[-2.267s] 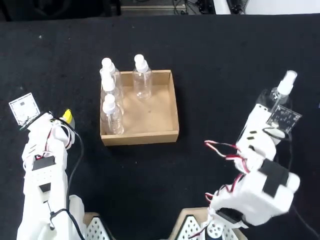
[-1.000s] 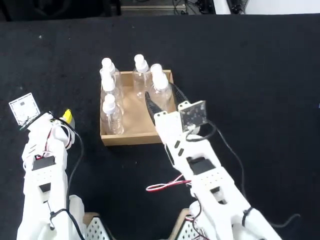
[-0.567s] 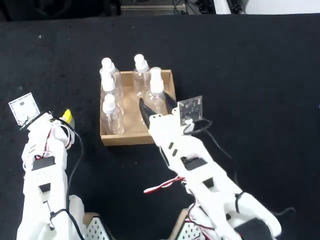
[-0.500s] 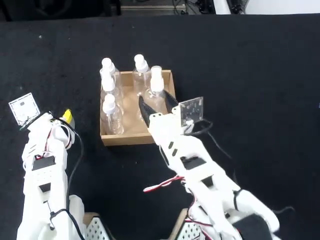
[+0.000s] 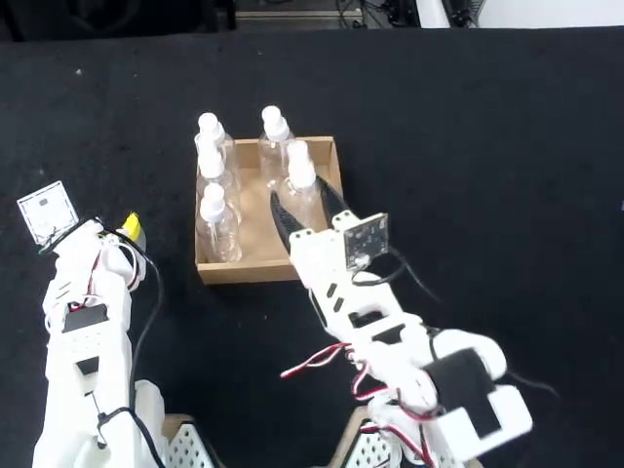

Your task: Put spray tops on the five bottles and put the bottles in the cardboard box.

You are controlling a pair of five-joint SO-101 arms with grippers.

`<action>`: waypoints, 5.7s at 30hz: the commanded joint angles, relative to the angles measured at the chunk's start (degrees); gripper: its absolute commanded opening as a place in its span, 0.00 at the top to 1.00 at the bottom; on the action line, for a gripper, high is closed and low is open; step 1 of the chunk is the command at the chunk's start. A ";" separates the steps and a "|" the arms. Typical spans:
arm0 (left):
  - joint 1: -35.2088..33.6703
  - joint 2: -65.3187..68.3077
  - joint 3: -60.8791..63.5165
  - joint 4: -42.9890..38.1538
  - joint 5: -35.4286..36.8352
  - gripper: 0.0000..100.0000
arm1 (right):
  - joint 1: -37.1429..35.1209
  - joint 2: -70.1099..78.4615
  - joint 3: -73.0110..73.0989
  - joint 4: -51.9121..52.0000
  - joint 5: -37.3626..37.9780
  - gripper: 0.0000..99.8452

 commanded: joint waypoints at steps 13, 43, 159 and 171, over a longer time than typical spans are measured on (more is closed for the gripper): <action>0.48 -0.44 -0.75 -1.14 -0.35 0.80 | 1.58 6.46 -4.35 -2.29 0.79 0.99; 0.22 -0.26 -0.75 -1.14 -0.35 0.80 | 1.58 6.55 -6.37 6.68 0.79 0.99; 0.13 -0.53 -1.01 -1.14 -0.35 0.80 | -2.90 -5.85 -5.76 10.73 0.79 0.62; 0.13 -0.53 -0.92 -1.14 -0.35 0.80 | -2.11 -18.42 -6.73 20.31 0.79 0.62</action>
